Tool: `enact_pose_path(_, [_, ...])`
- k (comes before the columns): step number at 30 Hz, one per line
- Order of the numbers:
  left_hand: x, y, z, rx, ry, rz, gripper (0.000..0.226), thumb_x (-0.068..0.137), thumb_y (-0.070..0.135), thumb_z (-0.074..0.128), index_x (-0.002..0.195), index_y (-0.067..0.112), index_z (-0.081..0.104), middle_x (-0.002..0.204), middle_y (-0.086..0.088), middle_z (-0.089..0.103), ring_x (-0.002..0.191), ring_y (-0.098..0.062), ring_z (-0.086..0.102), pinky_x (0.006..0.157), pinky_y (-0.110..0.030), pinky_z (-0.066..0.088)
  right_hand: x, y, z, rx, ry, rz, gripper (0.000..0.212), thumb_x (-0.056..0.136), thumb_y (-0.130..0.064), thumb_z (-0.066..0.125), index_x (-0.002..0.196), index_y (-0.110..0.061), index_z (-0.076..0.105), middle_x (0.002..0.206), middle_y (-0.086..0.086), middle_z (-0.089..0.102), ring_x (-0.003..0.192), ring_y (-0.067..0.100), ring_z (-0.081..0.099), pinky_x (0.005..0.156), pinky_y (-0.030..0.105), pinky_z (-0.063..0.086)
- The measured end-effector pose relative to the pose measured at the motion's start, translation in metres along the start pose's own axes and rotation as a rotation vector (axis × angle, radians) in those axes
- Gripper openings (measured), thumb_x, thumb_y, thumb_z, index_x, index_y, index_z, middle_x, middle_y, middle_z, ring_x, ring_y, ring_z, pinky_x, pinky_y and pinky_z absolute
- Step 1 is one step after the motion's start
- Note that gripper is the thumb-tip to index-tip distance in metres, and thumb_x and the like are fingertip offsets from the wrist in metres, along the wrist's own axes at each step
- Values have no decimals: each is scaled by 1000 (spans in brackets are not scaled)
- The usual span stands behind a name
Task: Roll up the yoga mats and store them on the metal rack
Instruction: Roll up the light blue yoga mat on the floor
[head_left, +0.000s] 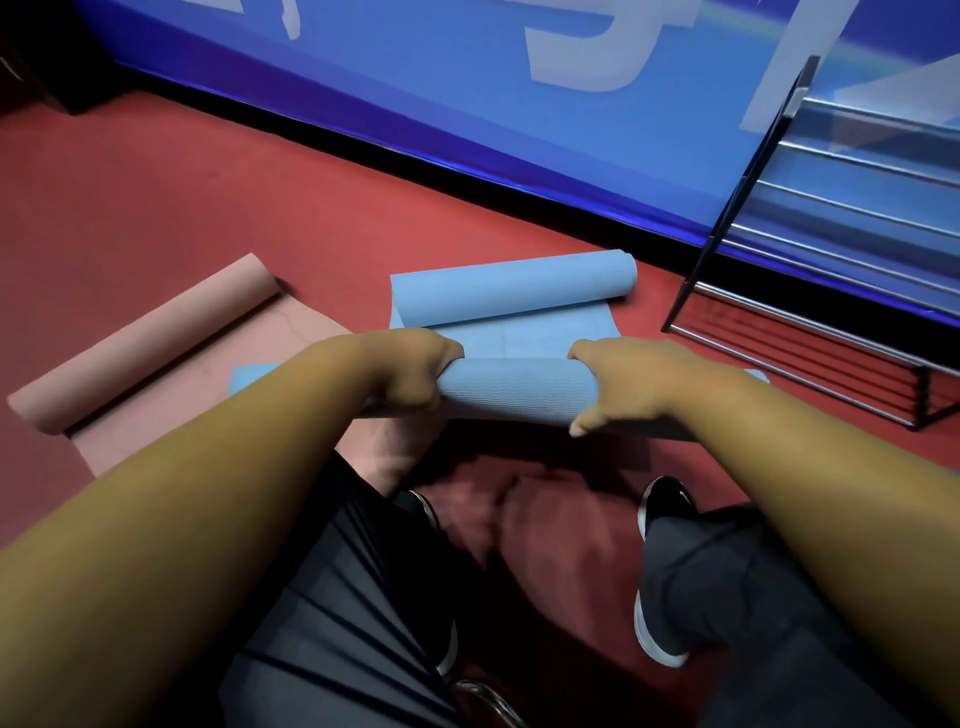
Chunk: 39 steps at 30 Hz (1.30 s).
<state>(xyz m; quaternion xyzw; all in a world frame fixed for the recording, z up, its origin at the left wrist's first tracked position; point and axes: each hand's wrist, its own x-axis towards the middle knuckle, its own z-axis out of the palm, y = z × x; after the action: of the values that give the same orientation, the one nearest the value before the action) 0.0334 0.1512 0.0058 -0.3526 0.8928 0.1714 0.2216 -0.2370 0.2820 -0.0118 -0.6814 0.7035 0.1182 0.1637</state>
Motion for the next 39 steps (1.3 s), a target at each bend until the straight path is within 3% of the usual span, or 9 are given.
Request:
enact_pose_path(3, [2,3,0,-15,-68,-5,27,78,21,74,98,31,59,99,8,65,95,-20,65,87,-38,58,1,0,8,55,-72,-5,68,74,-62,87,119,-28,49,118,2,66,102,28,59,85,41,53])
enact_pose_path(8, [4,15,2,-34,-138,-33,30,75,16,79,96,29,62,99,4,69,95,-23,68,83,-35,57,4,2,7,162,-184,-61,35,82,-41,81,104,-27,57,108,-3,63,98,22,59,78,33,46])
enact_pose_path(13, [4,20,6,58,-86,-4,37,77,28,82,102,32,56,104,3,67,98,-24,65,87,-35,55,8,9,4,216,-263,-53,43,75,-54,89,97,-30,60,103,-9,65,97,18,65,80,33,52])
enact_pose_path(18, [1,14,7,119,-10,58,30,79,35,77,95,35,52,95,9,64,91,-24,63,81,-36,53,0,28,-3,398,-466,38,58,69,-66,91,109,-30,69,108,-6,76,101,20,76,93,44,61])
enact_pose_path(22, [1,13,7,144,36,81,33,77,35,76,98,35,50,90,11,60,89,-24,62,76,-37,51,-6,32,-5,516,-481,75,51,72,-57,94,111,-29,77,105,-7,82,96,18,80,95,43,63])
enact_pose_path(27, [3,12,5,157,31,97,39,72,40,74,100,36,47,95,10,63,89,-23,62,80,-41,54,-11,30,-11,449,-533,84,54,72,-51,96,116,-28,74,107,-7,82,94,16,80,93,38,64])
enact_pose_path(31, [3,10,7,150,23,92,48,71,41,79,104,36,44,99,7,62,90,-26,62,80,-42,55,-14,38,-17,503,-513,95,55,75,-48,94,119,-27,69,111,-3,79,98,20,79,90,40,64])
enact_pose_path(35, [1,5,1,118,21,-18,69,71,46,87,121,26,44,96,2,57,91,-30,60,79,-38,51,-12,39,-20,494,-418,64,48,72,-50,96,109,-29,72,102,-9,80,94,16,78,83,34,61])
enact_pose_path(39, [-4,-7,-10,75,35,-110,71,59,66,92,110,32,56,95,7,64,91,-25,62,81,-38,54,-5,34,-20,321,-217,35,49,69,-54,96,99,-26,68,97,-11,72,91,16,69,78,33,53])
